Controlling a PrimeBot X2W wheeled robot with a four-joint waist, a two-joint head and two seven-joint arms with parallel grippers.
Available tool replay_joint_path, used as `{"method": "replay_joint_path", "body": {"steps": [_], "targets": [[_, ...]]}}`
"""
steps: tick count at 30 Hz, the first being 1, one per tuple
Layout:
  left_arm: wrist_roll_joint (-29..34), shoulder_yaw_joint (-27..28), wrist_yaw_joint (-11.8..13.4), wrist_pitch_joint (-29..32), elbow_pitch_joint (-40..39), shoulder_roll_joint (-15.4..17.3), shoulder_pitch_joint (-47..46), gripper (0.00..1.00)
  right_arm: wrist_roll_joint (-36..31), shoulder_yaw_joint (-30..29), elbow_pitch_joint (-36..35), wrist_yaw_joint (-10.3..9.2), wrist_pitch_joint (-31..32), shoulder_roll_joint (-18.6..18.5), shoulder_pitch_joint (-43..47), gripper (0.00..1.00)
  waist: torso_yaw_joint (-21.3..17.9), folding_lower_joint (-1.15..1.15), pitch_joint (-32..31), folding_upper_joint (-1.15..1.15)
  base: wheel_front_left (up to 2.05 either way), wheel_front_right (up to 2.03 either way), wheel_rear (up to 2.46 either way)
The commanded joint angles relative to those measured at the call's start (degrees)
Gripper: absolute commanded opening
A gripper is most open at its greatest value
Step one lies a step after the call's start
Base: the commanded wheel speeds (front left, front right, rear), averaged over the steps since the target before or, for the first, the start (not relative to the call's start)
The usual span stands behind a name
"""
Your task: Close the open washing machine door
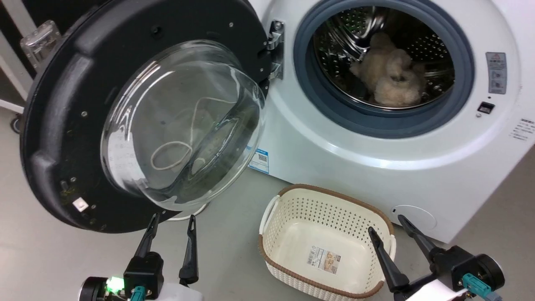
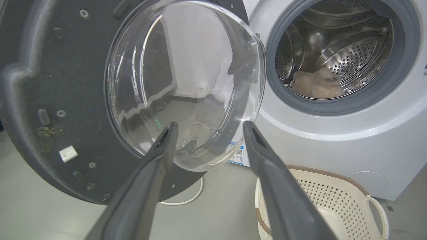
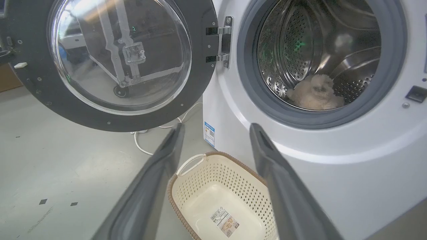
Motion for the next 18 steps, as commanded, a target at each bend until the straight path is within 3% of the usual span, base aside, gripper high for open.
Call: {"method": "replay_joint_path", "body": {"steps": [1, 15, 16, 17, 18], "targets": [[-0.22, -0.25, 0.50, -0.76, -0.23, 0.33, 0.70, 1.00, 0.71, 0.41, 0.29, 0.04, -0.71, -0.60, 0.13, 1.00, 0.50, 0.00, -0.05, 0.00, 0.00, 0.00, 0.00], [-1.15, -0.03, 2.50, -2.68, -1.21, 0.13, 1.92, 1.00, 1.93, 2.96, 1.48, 0.04, -2.62, -2.17, 0.83, 1.00, 4.26, 0.00, -0.22, 0.00, 0.00, 0.00, 0.00], [-1.32, 0.08, 2.58, -2.80, -1.31, 0.10, 2.02, 0.94, 2.01, 3.15, 1.56, 0.04, -2.74, -2.24, 0.82, 1.00, 4.50, 0.00, -0.22, 0.00, 0.00, 0.00, 0.00], [-1.52, 0.22, 2.58, -2.92, -1.44, 0.08, 2.08, 0.36, 2.10, 3.32, 1.66, 0.04, -2.86, -2.30, 0.82, 1.00, 4.73, 0.00, -0.24, 0.00, 0.00, 0.00, 0.00], [-1.79, 0.41, 2.54, -3.04, -1.67, 0.05, 2.11, 0.00, 2.19, 3.45, 1.74, 0.04, -2.98, -2.33, 0.84, 1.00, 4.96, 0.00, -0.26, 0.00, 0.00, 0.00, 0.00]]}}
